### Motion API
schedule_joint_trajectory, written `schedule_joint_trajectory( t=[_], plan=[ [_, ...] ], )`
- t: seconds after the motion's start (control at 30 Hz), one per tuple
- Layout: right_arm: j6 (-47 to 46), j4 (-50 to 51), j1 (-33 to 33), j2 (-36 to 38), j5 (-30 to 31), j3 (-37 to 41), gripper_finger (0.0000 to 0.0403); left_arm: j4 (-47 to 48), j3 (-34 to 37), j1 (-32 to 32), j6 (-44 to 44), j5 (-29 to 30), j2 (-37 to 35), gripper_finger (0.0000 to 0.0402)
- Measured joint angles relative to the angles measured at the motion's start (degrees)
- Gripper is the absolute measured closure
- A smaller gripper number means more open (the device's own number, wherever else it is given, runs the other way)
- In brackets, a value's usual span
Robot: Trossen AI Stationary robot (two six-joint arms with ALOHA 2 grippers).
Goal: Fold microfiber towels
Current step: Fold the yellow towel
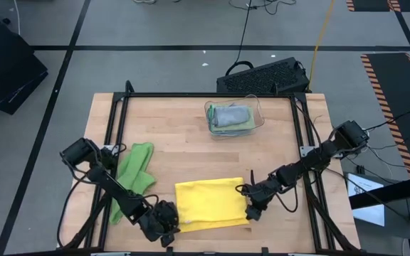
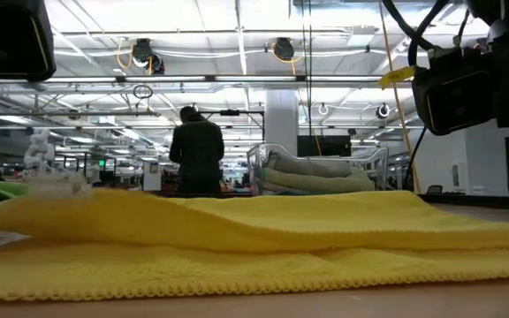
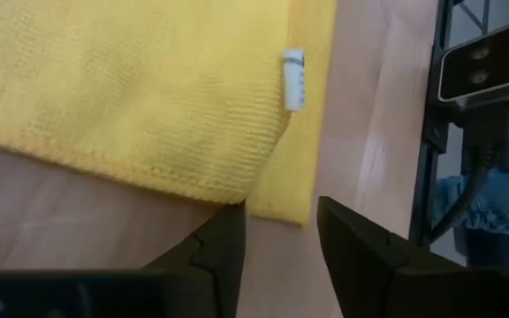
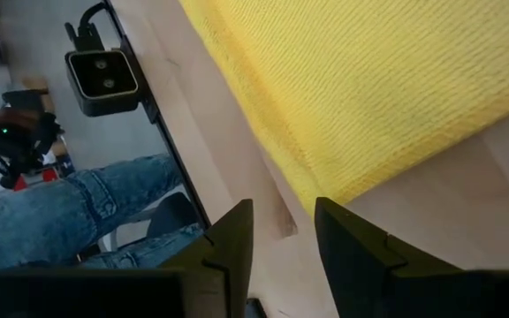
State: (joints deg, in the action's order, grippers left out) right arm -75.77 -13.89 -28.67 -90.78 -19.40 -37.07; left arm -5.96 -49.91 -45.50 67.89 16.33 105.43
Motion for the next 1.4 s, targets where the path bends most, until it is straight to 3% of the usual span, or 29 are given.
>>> schedule_joint_trajectory(
  t=[0.37,0.5,0.73,0.9,1.4],
  plan=[
    [-1.1,-0.8,-0.7,0.0,-0.1,0.0,0.0289,-0.4,0.0,-0.2,2.9,0.1,-0.5,0.0288],
    [-1.1,-1.6,-0.7,0.0,-0.1,0.0,0.0289,-0.1,0.0,-0.6,4.2,4.9,-1.7,0.0288],
    [-1.2,-1.8,-0.7,0.0,-0.2,0.0,0.0289,2.2,0.0,-0.6,-4.7,10.9,-5.7,0.0288],
    [-1.2,-1.8,-0.7,0.0,-0.2,0.0,0.0289,4.2,0.0,0.0,-13.5,11.8,-5.3,0.0287],
    [-4.6,-1.8,-0.6,0.0,-0.1,0.0,0.0289,7.8,0.0,4.8,-21.6,12.4,-5.1,0.0191]
  ],
)
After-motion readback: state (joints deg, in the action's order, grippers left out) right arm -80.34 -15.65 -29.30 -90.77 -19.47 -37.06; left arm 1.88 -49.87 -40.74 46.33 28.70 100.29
